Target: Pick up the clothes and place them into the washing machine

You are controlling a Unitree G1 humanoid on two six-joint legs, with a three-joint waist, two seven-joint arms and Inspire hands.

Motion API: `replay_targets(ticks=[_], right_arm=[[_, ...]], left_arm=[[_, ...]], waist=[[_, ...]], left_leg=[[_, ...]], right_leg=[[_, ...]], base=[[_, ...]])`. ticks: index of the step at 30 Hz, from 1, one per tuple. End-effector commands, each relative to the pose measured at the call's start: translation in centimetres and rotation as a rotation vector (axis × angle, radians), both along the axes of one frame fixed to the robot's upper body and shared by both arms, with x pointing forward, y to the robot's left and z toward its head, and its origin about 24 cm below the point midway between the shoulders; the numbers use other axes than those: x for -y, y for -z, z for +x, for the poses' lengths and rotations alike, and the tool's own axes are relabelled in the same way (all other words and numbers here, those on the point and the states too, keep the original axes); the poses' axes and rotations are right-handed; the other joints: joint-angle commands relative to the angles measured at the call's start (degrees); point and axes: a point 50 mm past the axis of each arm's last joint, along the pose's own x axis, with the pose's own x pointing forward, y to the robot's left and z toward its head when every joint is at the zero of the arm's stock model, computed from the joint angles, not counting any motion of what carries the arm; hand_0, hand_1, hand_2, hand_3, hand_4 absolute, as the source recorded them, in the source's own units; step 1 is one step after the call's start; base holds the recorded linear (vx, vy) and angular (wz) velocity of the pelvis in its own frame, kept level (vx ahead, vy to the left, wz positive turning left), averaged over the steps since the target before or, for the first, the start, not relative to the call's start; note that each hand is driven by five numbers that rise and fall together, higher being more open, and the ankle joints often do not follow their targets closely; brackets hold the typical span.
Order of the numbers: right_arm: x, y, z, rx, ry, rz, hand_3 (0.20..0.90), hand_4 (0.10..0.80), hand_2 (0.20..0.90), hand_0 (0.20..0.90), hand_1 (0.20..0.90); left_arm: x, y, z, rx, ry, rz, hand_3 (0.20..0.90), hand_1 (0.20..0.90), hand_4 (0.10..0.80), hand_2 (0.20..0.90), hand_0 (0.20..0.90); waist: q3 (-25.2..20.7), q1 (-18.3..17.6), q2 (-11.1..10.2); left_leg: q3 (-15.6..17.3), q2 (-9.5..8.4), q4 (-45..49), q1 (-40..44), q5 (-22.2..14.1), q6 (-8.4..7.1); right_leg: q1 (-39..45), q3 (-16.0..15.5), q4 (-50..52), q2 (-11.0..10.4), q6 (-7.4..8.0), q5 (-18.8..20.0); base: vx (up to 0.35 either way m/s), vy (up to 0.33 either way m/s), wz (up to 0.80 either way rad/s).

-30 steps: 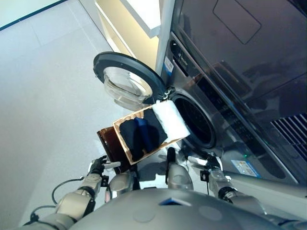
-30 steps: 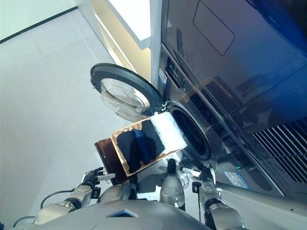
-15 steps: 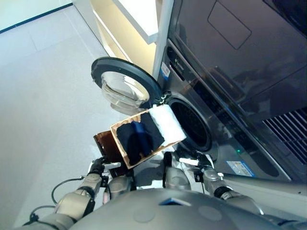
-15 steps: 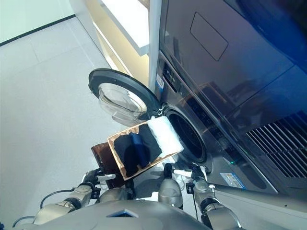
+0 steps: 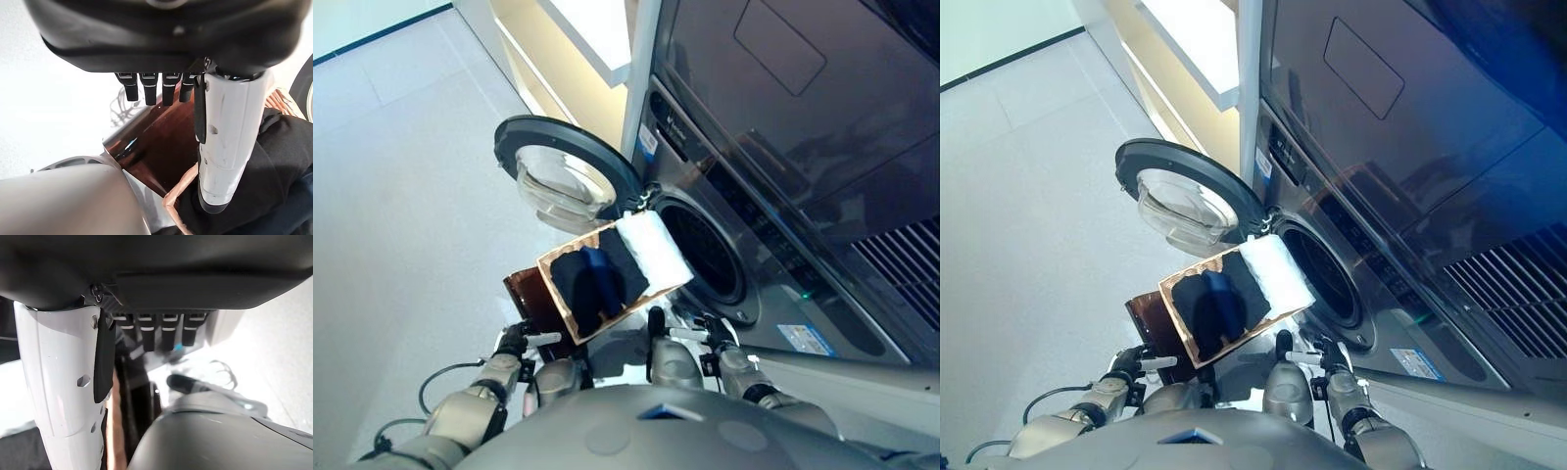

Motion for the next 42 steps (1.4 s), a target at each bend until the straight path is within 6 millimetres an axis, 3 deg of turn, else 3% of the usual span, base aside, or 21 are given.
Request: replay_targets(ticks=[1, 4, 5, 6, 15, 23, 32, 42], right_arm=[[1.4, -2.6, 5.5, 0.191, -0.054, -0.091, 0.900, 0.800, 0.900, 0.900, 0.900], [0.7, -4.3, 8.5, 0.307, -0.131, -0.120, 0.900, 0.800, 0.900, 0.900, 0.900], [0.7, -4.3, 8.5, 0.307, -0.131, -0.121, 0.900, 0.800, 0.900, 0.900, 0.900], [0.5, -5.3, 10.0, 0.359, -0.178, -0.144, 0.900, 0.800, 0.900, 0.900, 0.900], [0.5, -7.5, 13.2, 0.432, -0.287, -0.250, 0.900, 0.800, 0.900, 0.900, 0.900], [0.7, -8.6, 14.8, 0.458, -0.311, -0.304, 0.900, 0.800, 0.900, 0.900, 0.900], [2.9, -9.1, 15.4, 0.409, -0.242, -0.398, 0.900, 0.800, 0.900, 0.900, 0.900], [3.2, -10.4, 16.9, 0.443, -0.201, -0.402, 0.900, 0.800, 0.900, 0.900, 0.900]], left_arm=[[-1.0, -0.4, 0.8, 0.020, -0.019, 0.044, 0.900, 0.900, 0.800, 0.900, 0.900], [-1.2, -0.6, 1.2, 0.042, -0.036, 0.053, 0.900, 0.900, 0.800, 0.900, 0.900], [-1.1, -0.6, 1.2, 0.042, -0.036, 0.053, 0.900, 0.900, 0.800, 0.900, 0.900], [-1.2, -0.7, 1.4, 0.056, -0.046, 0.056, 0.900, 0.900, 0.800, 0.900, 0.900], [-1.0, -0.8, 1.9, 0.069, -0.044, 0.060, 0.900, 0.900, 0.800, 0.900, 0.900], [-0.8, -0.9, 2.4, 0.081, -0.048, 0.066, 0.900, 0.900, 0.800, 0.900, 0.900], [-0.9, -1.2, 3.3, 0.109, -0.066, 0.077, 0.900, 0.900, 0.800, 0.900, 0.900], [-0.7, -1.3, 3.8, 0.125, -0.085, 0.072, 0.900, 0.900, 0.800, 0.900, 0.900]], waist=[[2.21, 0.71, 0.36], [2.81, 1.31, 0.50], [2.77, 1.28, 0.51], [3.32, 1.70, 0.58], [4.93, 3.47, 0.83], [5.77, 4.31, 1.05], [7.32, 5.63, 2.02], [9.09, 6.24, 3.08]], left_leg=[[-2.60, -0.45, 6.63, -4.64, -3.96, -2.50], [-3.25, -0.21, 7.04, -6.34, -3.29, -2.88], [-3.27, -0.21, 7.06, -6.40, -3.30, -2.88], [-3.89, 0.03, 7.34, -7.68, -2.81, -3.08], [-6.93, 0.82, 8.50, -11.54, -1.29, -3.80], [-8.50, 1.01, 8.53, -13.49, -0.45, -4.08], [-10.32, 1.15, 10.12, -16.74, 0.13, -4.32], [-10.83, 1.10, 12.04, -19.60, 0.04, -4.31]], right_leg=[[0.19, 0.18, 3.52, -3.43, 2.38, -1.27], [-0.79, -0.78, 3.66, -3.40, 2.09, -1.53], [-0.83, -0.80, 3.68, -3.40, 2.09, -1.54], [-1.66, -1.35, 4.07, -3.26, 1.82, -1.77], [-3.14, -3.76, 4.90, -2.57, 0.98, -2.88], [-4.31, -4.76, 5.49, -2.28, 0.61, -3.35], [-6.09, -5.88, 6.44, -2.20, 0.05, -3.82], [-8.74, -5.83, 8.53, -1.92, -0.58, -4.47]], base=[[0.000, 0.000, 0.00], [-0.042, -0.041, 0.05], [-0.059, -0.062, 0.21], [-0.052, -0.065, 0.30], [-0.013, -0.064, 0.26], [-0.010, -0.037, 0.13], [-0.011, -0.028, 0.18], [-0.025, -0.003, 0.05]])
